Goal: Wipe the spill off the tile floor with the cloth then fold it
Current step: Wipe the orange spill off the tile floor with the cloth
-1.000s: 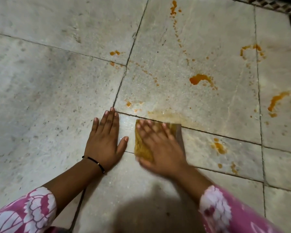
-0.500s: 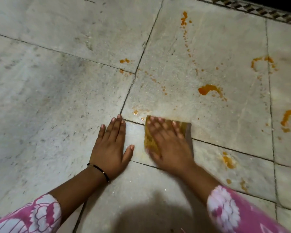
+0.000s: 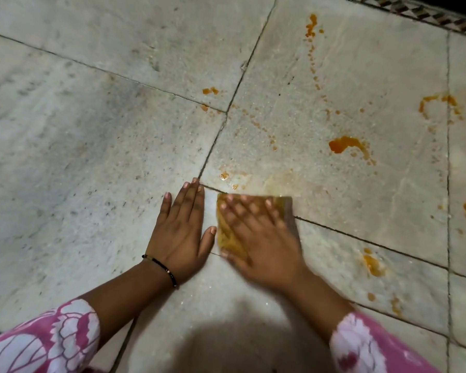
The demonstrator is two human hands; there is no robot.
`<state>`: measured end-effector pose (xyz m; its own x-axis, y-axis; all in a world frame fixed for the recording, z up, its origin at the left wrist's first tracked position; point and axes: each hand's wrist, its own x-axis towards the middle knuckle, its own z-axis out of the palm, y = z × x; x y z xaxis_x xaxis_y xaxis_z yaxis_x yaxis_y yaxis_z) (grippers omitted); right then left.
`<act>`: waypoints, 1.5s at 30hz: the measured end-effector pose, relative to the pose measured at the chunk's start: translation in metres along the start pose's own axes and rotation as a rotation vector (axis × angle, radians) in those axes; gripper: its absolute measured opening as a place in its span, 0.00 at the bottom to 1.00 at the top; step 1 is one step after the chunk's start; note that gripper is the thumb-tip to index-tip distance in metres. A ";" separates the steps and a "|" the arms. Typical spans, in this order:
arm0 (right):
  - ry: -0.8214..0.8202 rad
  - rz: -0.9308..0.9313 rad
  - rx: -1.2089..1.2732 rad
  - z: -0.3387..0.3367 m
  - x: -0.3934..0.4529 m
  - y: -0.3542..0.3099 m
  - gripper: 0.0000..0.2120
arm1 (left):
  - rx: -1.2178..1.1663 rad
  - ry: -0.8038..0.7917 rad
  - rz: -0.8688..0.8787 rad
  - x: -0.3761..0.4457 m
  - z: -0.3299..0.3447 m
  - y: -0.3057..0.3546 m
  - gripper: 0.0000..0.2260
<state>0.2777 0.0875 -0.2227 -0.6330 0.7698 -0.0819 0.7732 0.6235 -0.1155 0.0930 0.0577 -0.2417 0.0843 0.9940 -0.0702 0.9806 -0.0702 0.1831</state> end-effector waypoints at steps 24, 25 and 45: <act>-0.007 0.271 0.155 0.006 -0.118 -0.045 0.33 | -0.306 0.064 0.028 0.004 -0.015 0.042 0.32; -0.026 0.289 0.147 0.004 -0.128 -0.038 0.34 | -0.288 0.050 0.098 0.005 -0.013 0.047 0.32; 0.029 0.720 0.153 0.001 -0.177 0.029 0.36 | 0.052 -0.108 0.376 -0.002 0.005 0.044 0.39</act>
<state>0.4121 -0.0310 -0.2122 0.0321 0.9860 -0.1639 0.9818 -0.0618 -0.1795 0.1372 0.0518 -0.2381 0.4550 0.8836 -0.1107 0.8851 -0.4350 0.1657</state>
